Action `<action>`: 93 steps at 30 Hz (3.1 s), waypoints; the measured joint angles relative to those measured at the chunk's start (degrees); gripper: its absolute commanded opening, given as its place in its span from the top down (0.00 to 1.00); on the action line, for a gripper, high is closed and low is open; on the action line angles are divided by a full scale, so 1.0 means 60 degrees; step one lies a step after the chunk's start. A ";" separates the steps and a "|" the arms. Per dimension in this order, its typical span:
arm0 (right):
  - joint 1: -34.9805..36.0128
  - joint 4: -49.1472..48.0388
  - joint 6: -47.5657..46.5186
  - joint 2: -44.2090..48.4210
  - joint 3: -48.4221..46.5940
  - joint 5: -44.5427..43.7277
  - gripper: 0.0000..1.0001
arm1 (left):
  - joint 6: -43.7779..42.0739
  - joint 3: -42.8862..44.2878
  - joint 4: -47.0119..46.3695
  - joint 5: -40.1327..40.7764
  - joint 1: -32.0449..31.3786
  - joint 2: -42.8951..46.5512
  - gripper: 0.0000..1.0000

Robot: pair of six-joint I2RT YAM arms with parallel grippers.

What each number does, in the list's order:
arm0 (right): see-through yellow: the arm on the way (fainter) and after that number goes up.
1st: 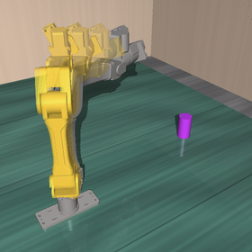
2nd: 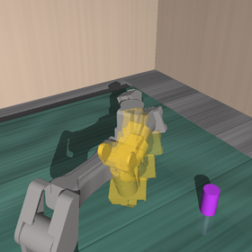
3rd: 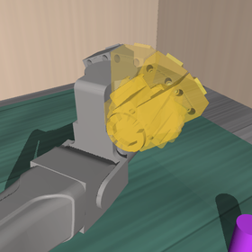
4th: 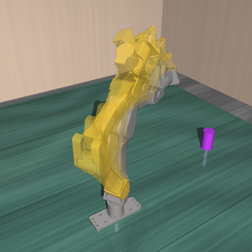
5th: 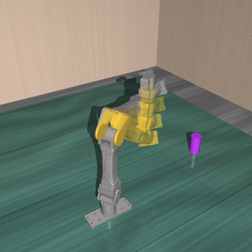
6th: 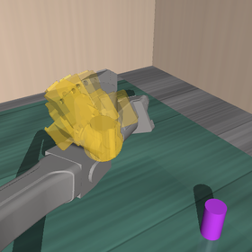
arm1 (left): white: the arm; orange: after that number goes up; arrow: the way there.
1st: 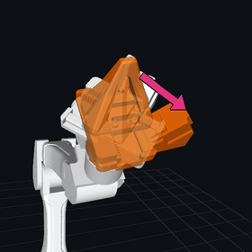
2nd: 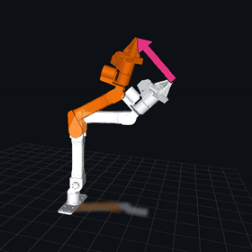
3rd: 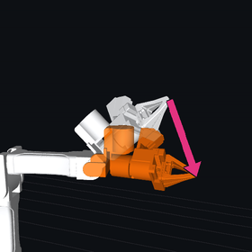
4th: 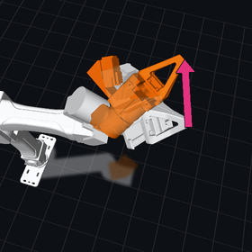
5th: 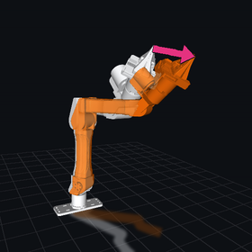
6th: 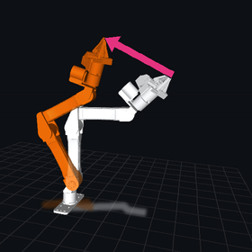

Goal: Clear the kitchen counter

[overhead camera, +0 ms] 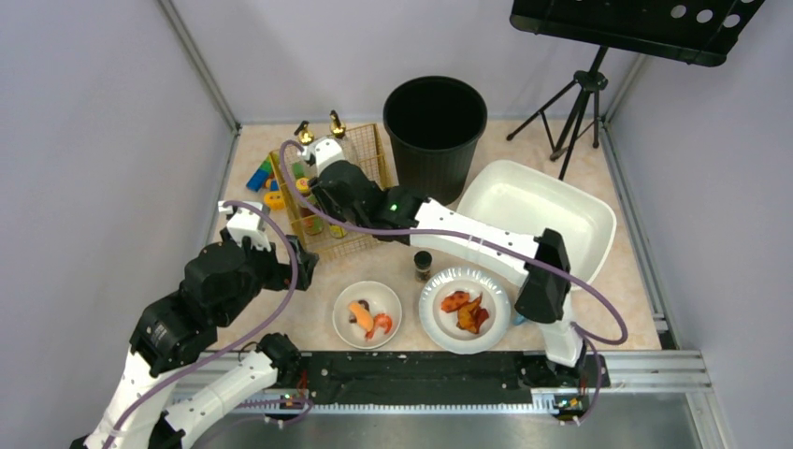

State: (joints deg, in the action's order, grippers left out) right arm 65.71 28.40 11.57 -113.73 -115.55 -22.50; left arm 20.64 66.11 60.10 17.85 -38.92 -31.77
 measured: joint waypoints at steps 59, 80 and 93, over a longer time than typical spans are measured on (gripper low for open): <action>-0.1206 -0.0484 0.1792 0.8444 0.8561 -0.1778 0.20 | 0.0674 -0.0965 -0.2616 -0.3759 -0.0026 -0.3588 0.01; -0.1249 0.0874 0.3366 1.1781 1.0706 -0.1956 0.20 | 0.1545 0.1545 -0.3432 -0.3169 -0.1625 -0.9963 0.01; -0.1249 0.1428 0.3508 1.2856 1.0914 -0.2058 0.20 | 0.1530 0.2794 -0.2499 -0.2058 -0.2004 -1.1362 0.10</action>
State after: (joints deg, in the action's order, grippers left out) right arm 58.22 36.97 32.62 -36.60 -50.06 -34.85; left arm 29.82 82.87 45.10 5.50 -50.94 -99.94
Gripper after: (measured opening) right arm 0.804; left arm 0.940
